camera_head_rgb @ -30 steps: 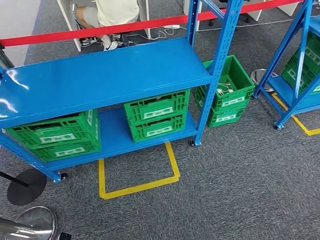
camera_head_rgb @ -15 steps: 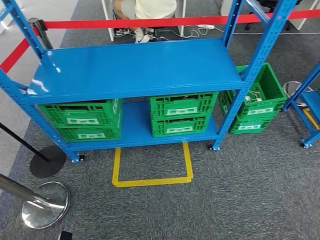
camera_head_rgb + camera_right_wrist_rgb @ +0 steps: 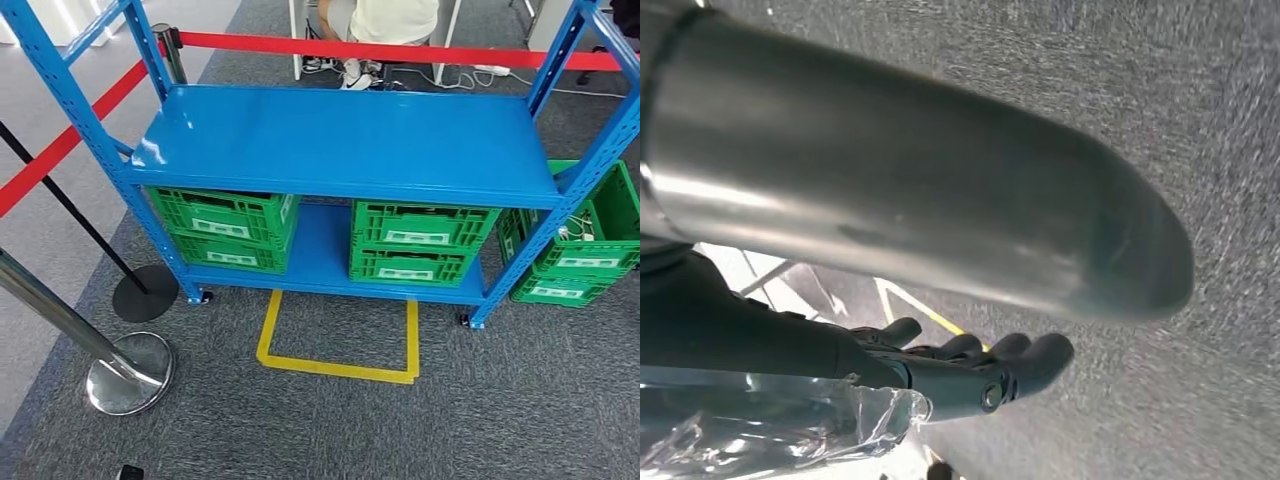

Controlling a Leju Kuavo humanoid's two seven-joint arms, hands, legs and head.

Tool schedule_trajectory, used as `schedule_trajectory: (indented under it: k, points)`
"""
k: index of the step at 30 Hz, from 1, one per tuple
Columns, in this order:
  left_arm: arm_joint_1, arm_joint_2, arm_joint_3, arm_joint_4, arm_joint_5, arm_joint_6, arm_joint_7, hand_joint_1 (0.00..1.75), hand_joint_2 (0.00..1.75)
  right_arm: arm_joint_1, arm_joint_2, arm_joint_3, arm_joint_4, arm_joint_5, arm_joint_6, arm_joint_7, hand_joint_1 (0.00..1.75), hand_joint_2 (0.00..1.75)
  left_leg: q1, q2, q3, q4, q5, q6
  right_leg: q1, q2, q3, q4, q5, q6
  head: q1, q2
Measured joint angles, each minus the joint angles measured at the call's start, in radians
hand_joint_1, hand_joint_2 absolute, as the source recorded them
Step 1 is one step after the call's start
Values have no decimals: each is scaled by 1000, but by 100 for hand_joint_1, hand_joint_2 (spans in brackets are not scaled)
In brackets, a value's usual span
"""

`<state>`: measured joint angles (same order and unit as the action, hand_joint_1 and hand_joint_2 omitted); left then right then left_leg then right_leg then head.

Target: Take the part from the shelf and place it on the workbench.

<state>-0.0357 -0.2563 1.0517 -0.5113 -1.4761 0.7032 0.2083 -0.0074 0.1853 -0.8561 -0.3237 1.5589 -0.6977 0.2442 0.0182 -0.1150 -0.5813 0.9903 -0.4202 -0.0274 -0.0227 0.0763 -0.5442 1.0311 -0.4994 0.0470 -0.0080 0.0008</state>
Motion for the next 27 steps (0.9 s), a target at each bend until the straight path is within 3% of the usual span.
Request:
schedule_trajectory:
  k: [2,3,5,6,7,9,11,14,16,20,27]
  points:
    - [2,2,3,9,6,0,-17,0,0,-3,0,-4,2,-25,0,-27,0,0,2,4,-3,-1,1,-9,1,-13,2,0,4,-14,-2,0]
    - [1,4,4,18,9,0,-26,0,44,-5,0,-7,4,-36,0,-38,0,0,1,14,-2,-2,4,0,2,-17,1,0,5,-17,-5,0]
    - [-4,9,9,44,17,0,-43,0,131,-9,-1,-15,15,-53,0,-49,0,0,-2,35,-1,-2,4,38,5,-22,-2,-1,5,-17,-10,0]
    - [-7,13,12,61,22,0,-51,0,131,-12,-1,-19,22,-58,0,-51,0,0,-3,36,0,-6,10,55,7,-24,-1,-1,5,-18,-11,0]
    - [-10,17,16,80,26,-1,-59,0,87,-15,-1,-24,28,-62,0,-52,0,0,-3,36,-2,-7,11,60,8,-25,0,-1,7,-20,-11,0]
    - [-16,27,22,121,36,-2,-75,0,0,-19,-3,-31,39,-68,0,-53,0,0,-2,36,-3,-10,17,50,11,-26,-1,0,8,-23,-11,0]
    - [-22,35,28,155,42,-3,-89,0,0,-20,-5,-37,48,-72,1,-55,0,0,0,36,-2,-13,18,29,13,-26,-2,0,8,-23,-11,0]
    - [-28,44,34,190,47,-3,-101,0,0,-23,-7,-44,58,-74,1,-58,0,0,5,36,-2,-19,18,-16,14,-26,-5,1,8,-25,-10,0]
    - [-31,48,37,207,49,-3,-103,0,0,-24,-8,-48,63,-74,2,-58,0,0,5,36,-3,-19,18,-21,14,-27,-7,0,8,-25,-10,0]
    - [-34,57,40,228,57,-5,-112,0,175,-26,-9,-54,70,-81,2,-66,0,175,3,36,-2,-19,16,-19,12,-28,-9,-5,8,-25,-10,0]
    - [-28,78,3,236,174,-59,-140,0,175,-22,-20,-27,72,-184,37,-99,0,175,-1,36,-3,-19,15,-16,9,-28,-8,-9,9,-21,-10,0]
